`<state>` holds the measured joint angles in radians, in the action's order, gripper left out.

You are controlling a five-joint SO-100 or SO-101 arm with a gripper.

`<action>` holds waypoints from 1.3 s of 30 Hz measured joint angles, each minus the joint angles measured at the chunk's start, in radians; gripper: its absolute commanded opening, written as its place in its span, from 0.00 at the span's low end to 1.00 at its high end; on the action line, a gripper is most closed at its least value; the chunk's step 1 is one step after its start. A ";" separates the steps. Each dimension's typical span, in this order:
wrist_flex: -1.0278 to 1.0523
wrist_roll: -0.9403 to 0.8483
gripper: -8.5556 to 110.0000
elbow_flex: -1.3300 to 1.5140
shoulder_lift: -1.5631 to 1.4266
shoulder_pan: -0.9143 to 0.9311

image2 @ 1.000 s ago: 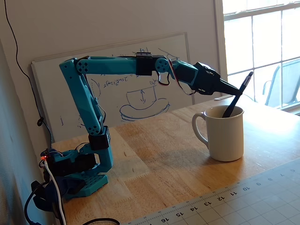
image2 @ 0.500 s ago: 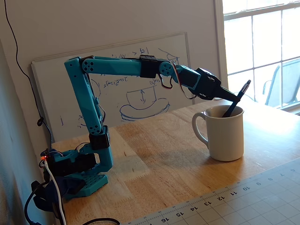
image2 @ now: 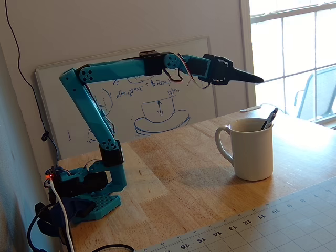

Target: Grasp a pen and put it in a mug.

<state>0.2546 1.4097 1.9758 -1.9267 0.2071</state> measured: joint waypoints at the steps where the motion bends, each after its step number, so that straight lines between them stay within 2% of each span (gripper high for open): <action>1: 0.000 -0.029 0.28 0.000 -0.018 -0.012; 7: 0.051 -0.304 0.22 0.000 -0.106 -0.034; 15: 0.279 -0.815 0.18 0.000 -0.267 -0.034; 22: 0.543 -1.114 0.18 0.072 -0.433 -0.060; 30: 0.752 -1.278 0.18 0.244 -0.658 -0.074; 39: 0.864 -1.308 0.10 0.515 -0.983 -0.074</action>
<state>1.1183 0.1012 2.4912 -2.9100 0.1335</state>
